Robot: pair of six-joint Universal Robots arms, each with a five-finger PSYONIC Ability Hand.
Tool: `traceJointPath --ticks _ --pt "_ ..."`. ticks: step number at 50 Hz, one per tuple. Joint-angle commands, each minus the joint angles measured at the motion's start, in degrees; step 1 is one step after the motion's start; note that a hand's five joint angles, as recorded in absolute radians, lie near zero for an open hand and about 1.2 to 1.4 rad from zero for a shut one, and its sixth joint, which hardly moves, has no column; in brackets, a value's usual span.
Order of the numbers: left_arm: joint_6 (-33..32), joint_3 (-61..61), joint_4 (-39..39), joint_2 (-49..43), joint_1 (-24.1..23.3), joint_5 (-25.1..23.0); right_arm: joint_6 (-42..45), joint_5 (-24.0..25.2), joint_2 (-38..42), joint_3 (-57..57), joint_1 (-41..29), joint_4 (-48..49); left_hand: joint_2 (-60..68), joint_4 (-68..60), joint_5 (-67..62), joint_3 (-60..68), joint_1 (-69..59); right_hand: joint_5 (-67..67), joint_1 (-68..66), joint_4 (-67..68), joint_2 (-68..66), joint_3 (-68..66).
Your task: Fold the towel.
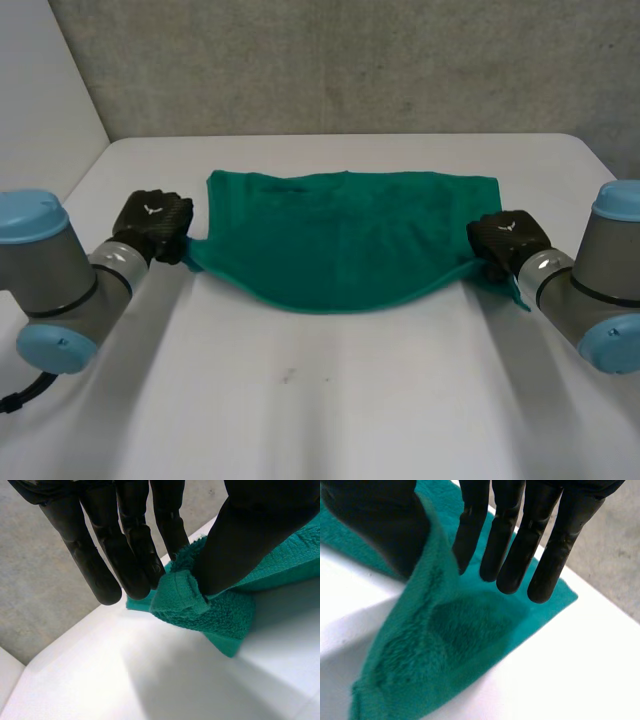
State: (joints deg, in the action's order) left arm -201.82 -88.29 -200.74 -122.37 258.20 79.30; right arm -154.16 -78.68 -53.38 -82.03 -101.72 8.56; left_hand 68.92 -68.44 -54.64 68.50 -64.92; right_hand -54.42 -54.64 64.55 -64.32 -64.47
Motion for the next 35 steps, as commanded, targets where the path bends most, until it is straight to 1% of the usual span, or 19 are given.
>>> traceJointPath --ticks 1,4,7,9,11,12,13,18,20,21,24,25,26,28,29,31,32,33,35 --pt "0.1 -2.1 0.0 3.7 1.7 0.0 -11.2 -0.9 -0.5 -1.8 4.4 -2.4 11.1 -11.6 -15.4 11.5 -15.1 18.0 8.2 -18.1 17.9 18.0" --pt "0.1 -2.4 0.0 4.2 1.9 0.0 -15.4 -0.4 -0.8 -1.7 5.4 -3.8 11.1 -11.6 -15.4 11.5 -15.1 17.8 8.1 -18.0 17.7 17.9" --pt "0.1 -2.6 0.0 4.4 1.9 0.0 -17.6 -0.2 -0.9 -1.6 5.6 -4.9 11.1 -11.6 -15.4 11.5 -15.1 16.8 7.1 -17.0 16.7 16.9" --pt "0.1 -2.6 0.0 4.5 1.9 0.1 -18.4 0.4 -0.7 -1.2 5.7 -6.5 11.1 -11.6 -15.4 11.5 -15.1 13.5 3.7 -13.6 13.4 13.5" --pt "0.1 -2.6 0.1 4.6 1.9 0.1 -18.2 1.0 -0.5 -1.0 5.6 -7.7 11.1 -11.6 -15.4 11.5 -15.1 6.9 -2.8 -7.1 6.8 7.0" --pt "0.0 -2.6 0.1 4.5 1.9 0.1 -18.1 1.4 -0.3 -0.8 5.7 -8.6 11.1 -11.6 -15.4 11.5 -15.1 -6.3 -16.0 6.1 -6.4 -6.2" --pt "0.0 -2.6 0.3 4.6 1.9 0.1 -18.1 1.7 -0.3 -0.8 6.1 -9.0 11.1 -11.6 -15.4 11.5 -15.1 -15.5 -25.3 15.4 -15.6 -15.4" --pt "-0.1 -4.0 2.0 5.4 2.0 0.1 -17.1 2.8 -1.3 -1.4 8.2 -9.4 11.1 -11.6 -15.4 11.5 -15.1 -15.6 -25.4 15.5 -15.7 -15.5" --pt "-0.1 -5.0 4.0 7.0 2.1 0.1 -14.1 3.5 -4.2 -1.8 8.3 -10.1 11.1 -11.6 -15.4 11.5 -15.1 -15.6 -25.4 15.5 -15.7 -15.5" --pt "-0.2 -5.3 4.9 7.6 2.2 0.2 -10.7 4.1 -7.8 -2.3 8.4 -11.4 11.1 -11.6 -15.4 11.5 -15.1 -15.6 -25.4 15.5 -15.7 -15.5" --pt "-0.7 -6.8 9.7 10.5 2.9 0.2 -3.8 5.4 -12.8 -3.0 8.6 -14.8 11.1 -11.6 -15.4 11.5 -15.1 -15.6 -25.4 15.5 -15.7 -15.5" --pt "-1.0 -7.2 11.1 11.4 3.2 0.2 1.5 5.7 -15.6 -3.5 8.6 -17.8 11.1 -11.6 -15.4 11.5 -15.1 -15.6 -25.4 15.5 -15.7 -15.5" --pt "-2.2 -7.9 14.6 13.5 3.6 0.3 4.5 5.7 -16.9 -3.8 8.6 -19.5 11.1 -11.6 -15.4 11.5 -15.1 -15.6 -25.4 15.5 -15.7 -15.5" --pt "-3.8 -8.8 18.7 15.8 4.1 0.3 10.3 5.6 -19.3 -4.3 8.7 -23.3 11.1 -11.6 -15.4 11.5 -15.1 -15.6 -25.4 15.5 -15.7 -15.5" --pt "-4.9 -9.3 20.9 16.9 4.2 0.3 16.4 5.4 -21.5 -5.2 8.8 -27.8 11.1 -11.6 -15.4 11.5 -15.1 -15.6 -25.4 15.5 -15.7 -15.5" --pt "-7.3 -10.6 25.2 18.7 4.3 0.3 22.5 5.1 -23.3 -6.7 9.1 -32.8 11.1 -11.6 -15.4 11.5 -15.1 -15.6 -25.4 15.5 -15.7 -15.5" --pt "-9.8 -11.9 29.2 20.3 4.3 0.2 25.4 4.9 -24.0 -7.6 9.3 -35.2 11.1 -11.6 -15.4 11.5 -15.1 -15.6 -25.4 15.5 -15.7 -15.5" --pt "-12.2 -13.5 32.7 21.6 4.2 0.0 30.8 4.2 -25.1 -9.6 9.8 -39.2 11.1 -11.6 -15.4 11.5 -15.1 -15.6 -25.4 15.5 -15.7 -15.5" --pt "-14.1 -15.1 35.0 22.4 4.0 -0.1 35.8 3.3 -25.7 -11.6 10.1 -42.2 11.1 -11.6 -15.4 11.5 -15.1 -15.6 -25.4 15.5 -15.7 -15.5"
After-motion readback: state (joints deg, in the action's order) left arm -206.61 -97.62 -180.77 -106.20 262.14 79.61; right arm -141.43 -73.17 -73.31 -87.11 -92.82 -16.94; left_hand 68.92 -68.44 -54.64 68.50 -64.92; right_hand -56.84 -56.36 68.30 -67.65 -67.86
